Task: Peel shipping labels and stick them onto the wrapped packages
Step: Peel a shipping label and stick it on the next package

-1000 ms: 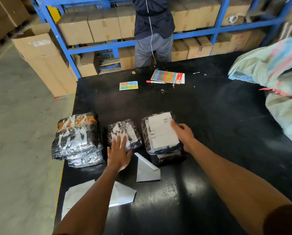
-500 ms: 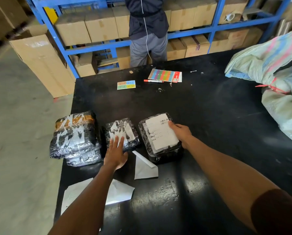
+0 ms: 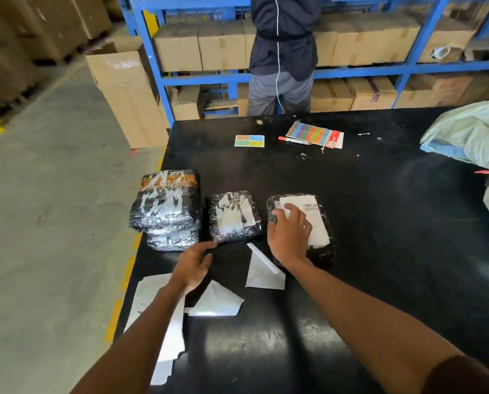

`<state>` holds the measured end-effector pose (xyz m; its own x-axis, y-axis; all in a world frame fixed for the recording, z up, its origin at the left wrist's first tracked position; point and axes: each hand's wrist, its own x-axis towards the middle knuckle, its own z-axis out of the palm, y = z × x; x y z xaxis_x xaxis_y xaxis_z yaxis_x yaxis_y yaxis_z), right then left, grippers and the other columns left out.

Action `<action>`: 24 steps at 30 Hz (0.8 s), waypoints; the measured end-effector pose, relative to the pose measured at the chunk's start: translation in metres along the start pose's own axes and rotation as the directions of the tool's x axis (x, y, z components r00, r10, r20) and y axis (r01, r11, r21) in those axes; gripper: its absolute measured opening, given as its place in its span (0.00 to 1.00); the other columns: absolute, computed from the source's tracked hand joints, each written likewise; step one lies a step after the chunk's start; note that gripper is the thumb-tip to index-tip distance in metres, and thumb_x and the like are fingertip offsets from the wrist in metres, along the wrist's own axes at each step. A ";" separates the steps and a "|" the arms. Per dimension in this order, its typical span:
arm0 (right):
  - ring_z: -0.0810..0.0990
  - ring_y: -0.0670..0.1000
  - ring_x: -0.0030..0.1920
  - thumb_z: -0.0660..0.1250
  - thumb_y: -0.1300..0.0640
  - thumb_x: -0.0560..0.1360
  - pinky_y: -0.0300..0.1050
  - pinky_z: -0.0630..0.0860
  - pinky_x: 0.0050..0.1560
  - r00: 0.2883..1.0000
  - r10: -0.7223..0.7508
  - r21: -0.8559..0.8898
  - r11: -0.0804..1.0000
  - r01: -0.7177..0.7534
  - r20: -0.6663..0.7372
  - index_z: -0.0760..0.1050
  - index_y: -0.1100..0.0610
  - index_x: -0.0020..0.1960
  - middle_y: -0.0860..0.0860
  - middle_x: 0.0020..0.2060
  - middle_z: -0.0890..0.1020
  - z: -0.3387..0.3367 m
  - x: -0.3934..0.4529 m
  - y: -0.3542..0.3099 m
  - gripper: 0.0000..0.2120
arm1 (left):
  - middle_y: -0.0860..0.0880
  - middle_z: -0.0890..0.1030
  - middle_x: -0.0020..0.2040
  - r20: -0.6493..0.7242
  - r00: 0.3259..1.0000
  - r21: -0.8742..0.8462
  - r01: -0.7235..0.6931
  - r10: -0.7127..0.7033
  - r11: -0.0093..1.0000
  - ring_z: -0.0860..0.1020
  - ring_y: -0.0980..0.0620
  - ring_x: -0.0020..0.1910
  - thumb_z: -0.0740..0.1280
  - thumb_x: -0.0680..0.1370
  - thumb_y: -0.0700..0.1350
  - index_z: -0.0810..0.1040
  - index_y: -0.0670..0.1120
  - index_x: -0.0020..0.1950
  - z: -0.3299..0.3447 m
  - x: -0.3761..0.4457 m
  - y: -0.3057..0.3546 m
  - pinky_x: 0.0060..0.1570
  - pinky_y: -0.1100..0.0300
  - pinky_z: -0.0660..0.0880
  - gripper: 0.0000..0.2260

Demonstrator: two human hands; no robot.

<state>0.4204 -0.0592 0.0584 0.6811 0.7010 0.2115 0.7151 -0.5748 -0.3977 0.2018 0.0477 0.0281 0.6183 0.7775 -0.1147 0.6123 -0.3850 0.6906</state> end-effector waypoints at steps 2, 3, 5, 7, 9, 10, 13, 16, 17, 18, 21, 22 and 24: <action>0.73 0.55 0.63 0.64 0.54 0.77 0.54 0.70 0.62 0.982 -0.183 0.078 0.981 0.179 0.039 0.78 0.52 0.55 0.52 0.61 0.76 0.014 -0.019 -0.033 0.09 | 0.45 0.83 0.53 -0.090 0.995 -0.012 0.041 -0.042 0.999 0.82 0.49 0.45 0.64 0.79 0.36 0.80 0.46 0.61 -0.012 -0.028 -0.024 0.43 0.70 0.70 0.13; 0.75 0.54 0.60 0.63 0.55 0.77 0.53 0.73 0.59 0.962 -0.264 0.128 0.959 0.254 0.073 0.79 0.52 0.53 0.51 0.57 0.78 0.022 -0.029 -0.048 0.08 | 0.46 0.84 0.53 -0.135 0.988 -0.038 0.073 -0.078 0.997 0.82 0.48 0.47 0.64 0.78 0.37 0.81 0.46 0.59 -0.016 -0.042 -0.036 0.45 0.69 0.71 0.13; 0.78 0.53 0.54 0.63 0.57 0.78 0.51 0.77 0.54 0.908 -0.365 0.338 0.897 0.284 0.208 0.79 0.54 0.52 0.51 0.51 0.81 0.037 -0.053 -0.078 0.07 | 0.48 0.82 0.59 -0.202 0.970 -0.074 0.122 -0.135 0.990 0.80 0.46 0.58 0.61 0.77 0.44 0.80 0.46 0.61 -0.023 -0.072 -0.062 0.57 0.65 0.70 0.15; 0.81 0.54 0.51 0.64 0.57 0.78 0.50 0.78 0.51 0.842 -0.368 0.470 0.868 0.159 0.394 0.80 0.56 0.50 0.53 0.47 0.83 0.051 -0.074 -0.102 0.07 | 0.45 0.77 0.67 -0.279 0.951 -0.010 0.139 -0.137 0.990 0.74 0.44 0.67 0.55 0.75 0.52 0.78 0.45 0.65 -0.024 -0.096 -0.086 0.66 0.60 0.65 0.24; 0.83 0.57 0.50 0.65 0.52 0.78 0.46 0.75 0.45 0.759 -0.298 0.438 0.899 0.018 0.579 0.79 0.56 0.42 0.55 0.42 0.84 0.073 -0.091 -0.123 0.11 | 0.45 0.71 0.73 -0.332 0.926 0.058 0.207 -0.177 0.977 0.68 0.44 0.73 0.52 0.73 0.58 0.74 0.47 0.71 -0.023 -0.116 -0.108 0.72 0.52 0.62 0.30; 0.83 0.58 0.49 0.66 0.48 0.77 0.45 0.74 0.43 0.723 -0.230 0.392 0.918 -0.061 0.651 0.78 0.56 0.38 0.56 0.40 0.83 0.085 -0.098 -0.130 0.14 | 0.46 0.67 0.75 -0.329 0.921 0.057 0.239 -0.208 0.969 0.64 0.44 0.75 0.51 0.73 0.60 0.71 0.49 0.73 -0.022 -0.125 -0.116 0.73 0.48 0.61 0.31; 0.83 0.57 0.50 0.72 0.39 0.68 0.52 0.80 0.50 0.649 0.010 0.308 0.874 -0.375 0.761 0.79 0.59 0.47 0.55 0.46 0.84 0.117 -0.119 -0.138 0.23 | 0.49 0.58 0.79 -0.234 0.923 -0.058 0.299 -0.304 0.953 0.58 0.48 0.78 0.54 0.76 0.61 0.64 0.52 0.77 -0.013 -0.139 -0.124 0.75 0.47 0.59 0.30; 0.82 0.57 0.51 0.79 0.45 0.63 0.55 0.81 0.52 0.645 0.132 0.329 0.773 -0.542 0.753 0.75 0.56 0.48 0.55 0.49 0.82 0.132 -0.132 -0.140 0.23 | 0.51 0.54 0.80 -0.217 0.917 -0.111 0.316 -0.333 0.942 0.56 0.48 0.78 0.54 0.77 0.60 0.61 0.57 0.77 -0.008 -0.143 -0.125 0.74 0.44 0.59 0.28; 0.83 0.57 0.50 0.80 0.47 0.62 0.55 0.82 0.51 0.641 0.163 0.328 0.749 -0.575 0.750 0.76 0.55 0.46 0.55 0.48 0.83 0.132 -0.133 -0.141 0.21 | 0.51 0.54 0.80 -0.214 0.913 -0.122 0.327 -0.347 0.937 0.55 0.48 0.78 0.54 0.77 0.60 0.60 0.57 0.77 -0.008 -0.142 -0.125 0.75 0.43 0.58 0.28; 0.84 0.57 0.49 0.81 0.47 0.62 0.55 0.82 0.51 0.645 0.179 0.326 0.745 -0.582 0.743 0.76 0.53 0.42 0.56 0.47 0.85 0.130 -0.133 -0.141 0.17 | 0.52 0.54 0.80 -0.209 0.907 -0.129 0.346 -0.366 0.929 0.55 0.48 0.79 0.54 0.78 0.60 0.59 0.57 0.78 -0.007 -0.141 -0.126 0.75 0.43 0.56 0.27; 0.85 0.59 0.48 0.78 0.48 0.66 0.55 0.83 0.49 0.646 0.150 0.310 0.782 -0.540 0.748 0.76 0.54 0.36 0.57 0.44 0.86 0.130 -0.126 -0.137 0.14 | 0.52 0.54 0.80 -0.216 0.900 -0.109 0.364 -0.379 0.925 0.54 0.48 0.79 0.53 0.83 0.56 0.58 0.57 0.78 -0.005 -0.138 -0.126 0.77 0.45 0.53 0.23; 0.84 0.59 0.49 0.77 0.49 0.67 0.55 0.83 0.48 0.632 0.128 0.317 0.780 -0.540 0.764 0.78 0.55 0.38 0.57 0.44 0.85 0.128 -0.122 -0.137 0.13 | 0.52 0.55 0.80 -0.218 0.897 -0.103 0.372 -0.386 0.923 0.54 0.48 0.79 0.53 0.83 0.55 0.58 0.57 0.78 -0.006 -0.138 -0.125 0.77 0.45 0.53 0.22; 0.84 0.59 0.50 0.75 0.53 0.71 0.55 0.83 0.48 0.610 0.083 0.355 0.749 -0.560 0.788 0.78 0.55 0.45 0.56 0.47 0.84 0.121 -0.113 -0.135 0.08 | 0.51 0.57 0.79 -0.223 0.887 -0.104 0.392 -0.405 0.914 0.57 0.47 0.78 0.52 0.84 0.54 0.60 0.55 0.78 -0.010 -0.137 -0.121 0.77 0.46 0.54 0.21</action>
<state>0.2276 -0.0096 -0.0193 0.3511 0.7126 -0.6074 0.0987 -0.6732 -0.7328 0.0379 -0.0071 -0.0324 0.1901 0.9563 -0.2220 0.7506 0.0042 0.6608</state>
